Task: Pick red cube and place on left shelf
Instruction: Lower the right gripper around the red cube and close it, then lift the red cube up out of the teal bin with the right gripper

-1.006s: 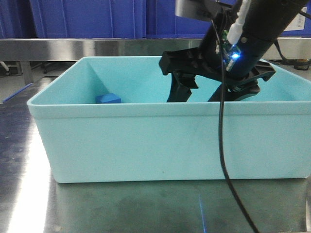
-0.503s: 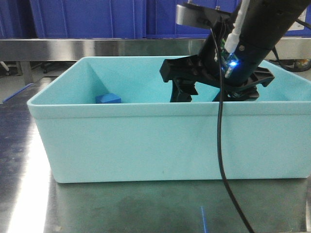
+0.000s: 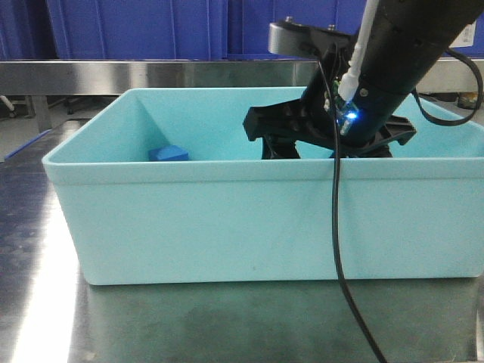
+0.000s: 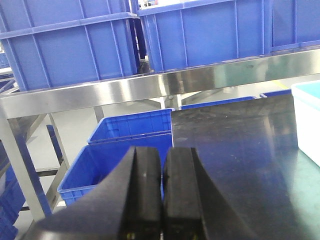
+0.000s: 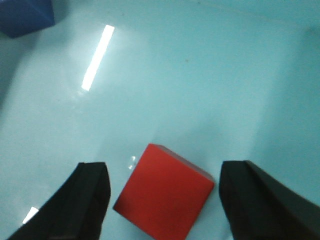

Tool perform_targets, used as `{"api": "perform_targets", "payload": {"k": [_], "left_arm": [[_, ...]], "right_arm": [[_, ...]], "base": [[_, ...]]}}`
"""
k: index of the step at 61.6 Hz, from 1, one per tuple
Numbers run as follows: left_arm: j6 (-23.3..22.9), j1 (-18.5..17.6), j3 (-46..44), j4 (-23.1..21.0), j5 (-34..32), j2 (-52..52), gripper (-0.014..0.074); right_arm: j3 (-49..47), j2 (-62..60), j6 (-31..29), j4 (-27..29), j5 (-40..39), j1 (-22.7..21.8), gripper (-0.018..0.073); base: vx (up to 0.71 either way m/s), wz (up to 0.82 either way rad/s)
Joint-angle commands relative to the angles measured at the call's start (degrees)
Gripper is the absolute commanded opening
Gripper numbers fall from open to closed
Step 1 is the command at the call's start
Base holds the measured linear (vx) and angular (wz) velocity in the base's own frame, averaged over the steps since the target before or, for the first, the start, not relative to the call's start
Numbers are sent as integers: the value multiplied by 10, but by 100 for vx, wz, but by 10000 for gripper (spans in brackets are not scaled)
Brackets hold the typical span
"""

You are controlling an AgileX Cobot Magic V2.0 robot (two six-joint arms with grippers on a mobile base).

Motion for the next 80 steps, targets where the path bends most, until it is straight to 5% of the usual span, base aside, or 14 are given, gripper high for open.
{"api": "perform_targets", "payload": {"k": [1, 9, 29, 53, 80], "left_arm": [[0, -3, 13, -3, -52, 4, 106], [0, -3, 13, -3, -52, 4, 106], [0, -3, 13, -3, -52, 4, 106], [0, -3, 13, -3, -52, 4, 106], [0, -3, 13, -3, -52, 4, 106]], "right_arm": [[-20, -23, -2, -1, -46, 1, 515], [-20, -19, -2, -1, -36, 1, 434], [-20, -17, -2, -1, -30, 1, 401], [-20, -35, -2, -1, -67, 1, 46], [-19, -190, -2, -10, -119, 1, 48]], "base": [[0, 0], [0, 0], [0, 0], [0, 0], [0, 0]]}}
